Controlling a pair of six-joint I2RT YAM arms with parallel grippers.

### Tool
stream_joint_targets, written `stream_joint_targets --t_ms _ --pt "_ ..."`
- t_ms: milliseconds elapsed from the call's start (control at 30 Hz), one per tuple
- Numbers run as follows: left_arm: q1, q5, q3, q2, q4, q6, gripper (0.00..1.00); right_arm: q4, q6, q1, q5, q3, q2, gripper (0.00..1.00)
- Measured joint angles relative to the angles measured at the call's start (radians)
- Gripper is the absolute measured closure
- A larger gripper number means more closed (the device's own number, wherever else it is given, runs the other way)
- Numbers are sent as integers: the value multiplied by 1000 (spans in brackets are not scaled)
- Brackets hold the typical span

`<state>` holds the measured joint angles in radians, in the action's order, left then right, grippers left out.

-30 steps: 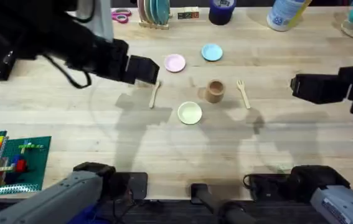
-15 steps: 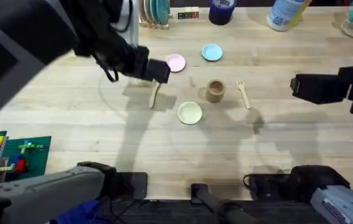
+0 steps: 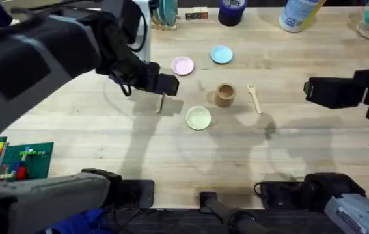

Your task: Pick up a utensil and set it on the pink plate, then put the other utensil in the container.

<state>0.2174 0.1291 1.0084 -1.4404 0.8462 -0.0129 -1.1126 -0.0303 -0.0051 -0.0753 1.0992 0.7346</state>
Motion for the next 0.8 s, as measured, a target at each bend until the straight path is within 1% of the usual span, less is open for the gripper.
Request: stream_joint_targets --t_ms 200,333,533,800 --pt "46 -5 0 -95 -41 6 5 0 0 0 0 0 0 3" --pt "69 -19 0 -137 -60 16 6 0 0 0 0 0 0 3" --pt "72 -49 0 -171 -78 56 5 0 0 0 0 0 0 3" --pt "72 -60 0 -183 -110 90 5 0 0 0 0 0 0 3"
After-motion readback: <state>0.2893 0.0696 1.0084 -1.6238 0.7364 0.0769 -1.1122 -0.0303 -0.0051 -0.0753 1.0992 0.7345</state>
